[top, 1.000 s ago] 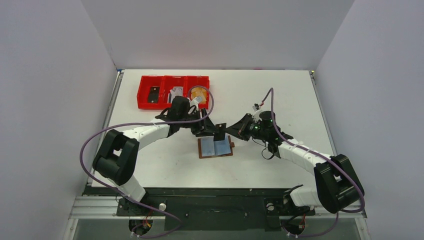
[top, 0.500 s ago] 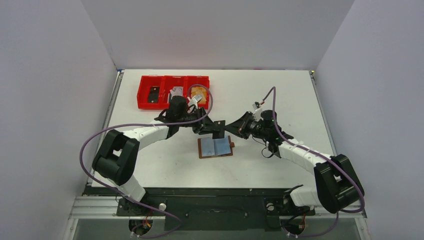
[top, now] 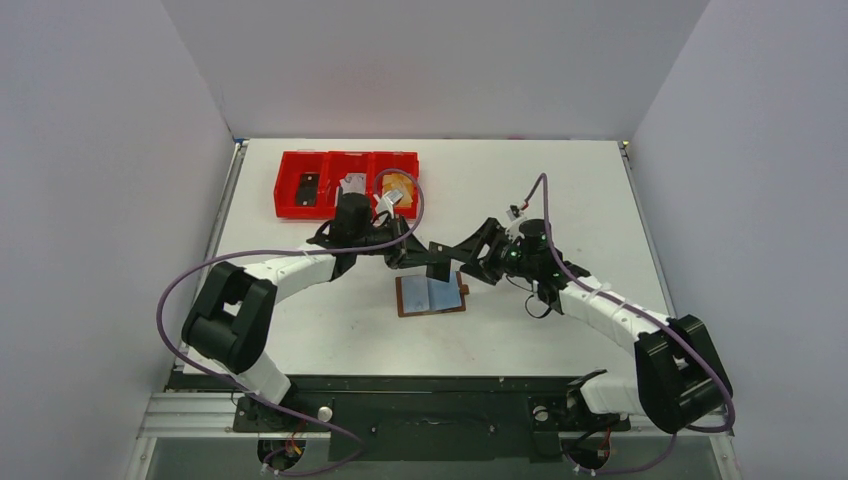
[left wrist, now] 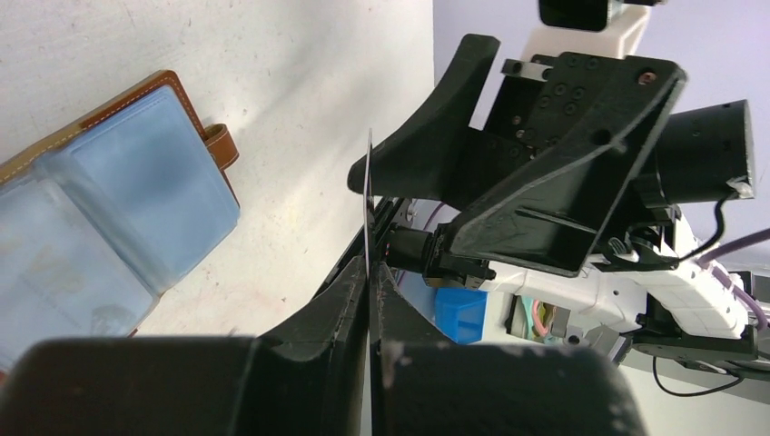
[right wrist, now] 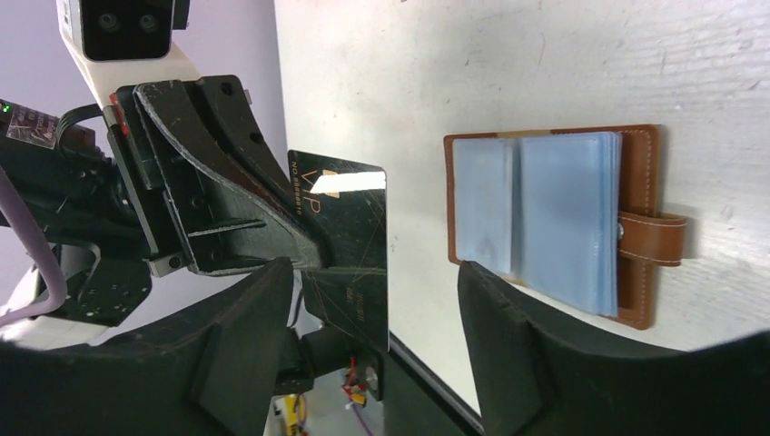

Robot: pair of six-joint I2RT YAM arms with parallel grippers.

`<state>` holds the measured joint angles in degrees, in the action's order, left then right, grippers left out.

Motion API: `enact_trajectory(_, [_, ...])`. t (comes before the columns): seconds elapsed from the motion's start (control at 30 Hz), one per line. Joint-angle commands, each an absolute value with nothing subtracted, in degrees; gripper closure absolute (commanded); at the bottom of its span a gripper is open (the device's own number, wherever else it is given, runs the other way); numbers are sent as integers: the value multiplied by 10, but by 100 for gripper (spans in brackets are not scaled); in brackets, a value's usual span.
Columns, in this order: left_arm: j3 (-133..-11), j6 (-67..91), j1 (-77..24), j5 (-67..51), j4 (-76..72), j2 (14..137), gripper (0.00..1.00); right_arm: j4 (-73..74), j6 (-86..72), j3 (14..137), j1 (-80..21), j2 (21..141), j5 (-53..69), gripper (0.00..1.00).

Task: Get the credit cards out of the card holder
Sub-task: Place the credit card in the storage box.

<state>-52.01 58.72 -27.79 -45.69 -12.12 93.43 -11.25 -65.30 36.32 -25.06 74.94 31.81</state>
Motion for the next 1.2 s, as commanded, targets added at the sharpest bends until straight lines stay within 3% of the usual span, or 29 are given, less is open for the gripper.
enact_trajectory(0.0, [-520,580,-279,-454,-137,908,100,-48,-597,403,-256,712,268,33])
enact_trajectory(0.23, [-530,553,-275,-429,-97,895,100,-3,-566,411,-256,685,213,31])
enact_trajectory(0.43, [-586,481,-247,-328,73,865,100,48,-542,414,-256,667,184,31])
enact_trajectory(0.7, [-661,453,-185,-173,193,855,100,83,-514,422,-256,662,175,31])
enact_trajectory(1.17, [-878,421,-27,1,293,971,100,106,-489,431,-254,666,184,30])
